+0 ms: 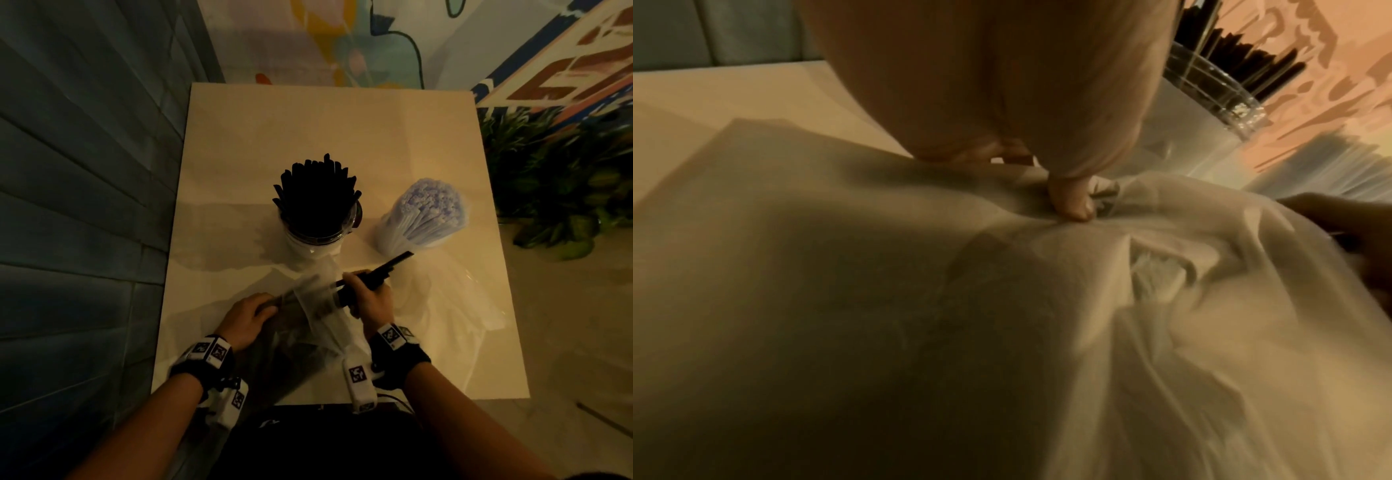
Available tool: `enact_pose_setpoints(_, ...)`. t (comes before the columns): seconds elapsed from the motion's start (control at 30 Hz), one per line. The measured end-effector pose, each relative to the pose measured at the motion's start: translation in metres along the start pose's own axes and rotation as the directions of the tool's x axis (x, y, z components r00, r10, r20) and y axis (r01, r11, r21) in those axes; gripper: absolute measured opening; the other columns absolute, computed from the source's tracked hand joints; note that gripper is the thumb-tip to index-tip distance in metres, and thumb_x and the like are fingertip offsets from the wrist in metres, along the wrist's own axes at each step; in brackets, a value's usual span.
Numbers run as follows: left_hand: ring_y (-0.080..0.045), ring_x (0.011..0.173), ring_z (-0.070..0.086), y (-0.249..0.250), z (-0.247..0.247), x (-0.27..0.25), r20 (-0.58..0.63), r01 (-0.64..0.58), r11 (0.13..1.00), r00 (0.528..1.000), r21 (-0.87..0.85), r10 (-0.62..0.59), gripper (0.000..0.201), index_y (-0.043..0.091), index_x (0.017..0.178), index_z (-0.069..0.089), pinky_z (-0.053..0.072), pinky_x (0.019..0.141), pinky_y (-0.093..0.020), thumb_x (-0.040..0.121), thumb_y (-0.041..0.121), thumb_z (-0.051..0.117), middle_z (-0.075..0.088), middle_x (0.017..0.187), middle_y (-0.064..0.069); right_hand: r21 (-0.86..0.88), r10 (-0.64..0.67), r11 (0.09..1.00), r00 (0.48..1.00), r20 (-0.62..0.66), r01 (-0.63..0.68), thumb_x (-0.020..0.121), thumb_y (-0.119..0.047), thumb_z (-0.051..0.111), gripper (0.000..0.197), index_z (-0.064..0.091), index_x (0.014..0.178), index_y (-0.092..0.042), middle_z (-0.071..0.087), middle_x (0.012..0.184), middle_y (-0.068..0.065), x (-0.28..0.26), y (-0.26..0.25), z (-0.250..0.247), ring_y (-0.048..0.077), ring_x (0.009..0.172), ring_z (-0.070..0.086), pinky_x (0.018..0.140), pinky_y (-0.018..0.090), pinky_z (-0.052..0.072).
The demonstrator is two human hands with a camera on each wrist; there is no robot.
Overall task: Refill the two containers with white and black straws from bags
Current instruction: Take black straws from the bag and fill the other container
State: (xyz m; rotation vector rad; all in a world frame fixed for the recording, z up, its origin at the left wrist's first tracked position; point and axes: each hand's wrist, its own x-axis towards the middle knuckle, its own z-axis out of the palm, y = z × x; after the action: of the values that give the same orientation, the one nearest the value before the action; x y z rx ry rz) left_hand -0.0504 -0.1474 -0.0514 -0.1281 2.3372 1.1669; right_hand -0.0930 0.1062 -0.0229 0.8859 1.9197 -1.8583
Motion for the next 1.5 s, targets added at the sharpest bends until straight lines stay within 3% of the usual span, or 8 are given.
enact_pose_setpoints(0.23,-0.030,0.097,0.063,-0.006,-0.004,0.003,-0.030,0.051,0.996,0.998,0.070,-0.049,0.016,0.011,0.106,0.067,0.049,0.086,-0.040,0.096,0.020,0.059,0.067,0.103,-0.011,-0.048,-0.312,0.949,0.949,-0.042,0.310,0.088,-0.016,0.072,0.013,0.068,0.075,-0.014,0.059,0.058,-0.003,-0.001,-0.043,-0.038,0.013,0.050,0.052,0.049,0.026,0.040)
enact_pose_setpoints(0.67,-0.017,0.100,0.061,0.020,-0.009,-0.003,-0.238,0.010,0.997,0.971,-0.080,-0.029,0.015,0.017,0.106,0.063,0.049,0.089,-0.036,0.092,0.021,0.066,0.064,0.109,-0.003,-0.157,-0.718,0.662,0.681,0.148,0.732,0.092,-0.011,0.068,0.011,0.065,0.083,-0.004,0.064,0.071,-0.003,-0.065,-0.153,-0.079,0.008,0.061,0.059,0.059,0.021,0.044)
enact_pose_setpoints(0.77,-0.008,0.097,0.063,0.034,-0.013,-0.010,-0.269,0.008,0.966,0.960,-0.260,-0.081,0.012,0.031,0.097,0.063,0.050,0.089,-0.035,0.091,0.041,0.063,0.068,0.104,0.006,-0.074,-0.760,0.628,0.631,0.153,0.775,0.092,-0.010,0.064,0.009,0.064,0.083,-0.014,0.062,0.068,-0.015,-0.080,-0.167,-0.080,0.005,0.058,0.058,0.056,0.017,0.042)
enact_pose_setpoints(0.9,-0.024,0.102,0.066,0.065,-0.024,-0.015,-0.235,-0.030,0.821,0.964,-0.570,-0.128,0.066,0.022,0.100,0.066,0.053,0.092,-0.039,0.070,0.081,0.059,0.071,0.102,-0.003,-0.010,-0.799,0.585,0.578,0.162,0.811,0.092,-0.012,0.064,0.010,0.062,0.083,-0.012,0.059,0.068,-0.005,-0.091,-0.178,-0.073,0.013,0.054,0.055,0.052,0.022,0.040)
enact_pose_setpoints(1.03,-0.005,0.116,0.055,0.116,-0.050,-0.026,-0.327,-0.394,0.892,0.892,-0.222,0.312,0.071,0.026,0.127,0.052,0.042,0.098,-0.016,0.075,0.074,0.060,0.059,0.126,0.006,-0.055,-0.779,0.581,0.575,0.250,0.812,0.092,-0.008,0.066,0.011,0.063,0.084,-0.002,0.064,0.074,0.002,-0.093,-0.175,-0.051,0.007,0.065,0.063,0.059,0.019,0.048)
enact_pose_setpoints(1.17,-0.014,0.122,0.052,0.159,-0.047,-0.028,-0.202,-0.601,0.799,0.781,0.015,0.591,0.091,0.015,0.134,0.044,0.043,0.102,-0.026,0.064,0.059,0.081,0.051,0.133,0.002,-0.037,-0.749,0.602,0.580,0.320,0.798,0.091,-0.016,0.069,0.014,0.066,0.086,-0.004,0.066,0.080,0.011,-0.097,-0.163,-0.021,0.029,0.073,0.067,0.061,0.049,0.053)
enact_pose_setpoints(1.37,-0.012,0.079,0.065,0.160,-0.027,-0.023,-0.317,-0.559,0.825,0.800,-0.083,0.510,0.038,0.026,0.106,0.050,0.048,0.064,-0.016,0.077,0.041,0.069,0.066,0.090,0.007,-0.096,-0.728,0.578,0.566,0.387,0.810,0.090,-0.011,0.071,0.007,0.065,0.086,-0.010,0.061,0.083,-0.002,-0.109,-0.160,0.009,0.016,0.078,0.062,0.067,0.025,0.047)
enact_pose_setpoints(1.5,-0.009,0.075,0.062,0.154,-0.022,-0.023,-0.320,-0.505,0.857,0.832,-0.102,0.453,0.033,0.028,0.106,0.053,0.044,0.062,-0.009,0.076,0.030,0.067,0.068,0.085,0.001,-0.114,-0.680,0.627,0.613,0.403,0.770,0.088,-0.019,0.073,0.018,0.065,0.101,-0.008,0.065,0.092,-0.001,-0.108,-0.160,0.009,0.012,0.086,0.065,0.071,0.016,0.049)
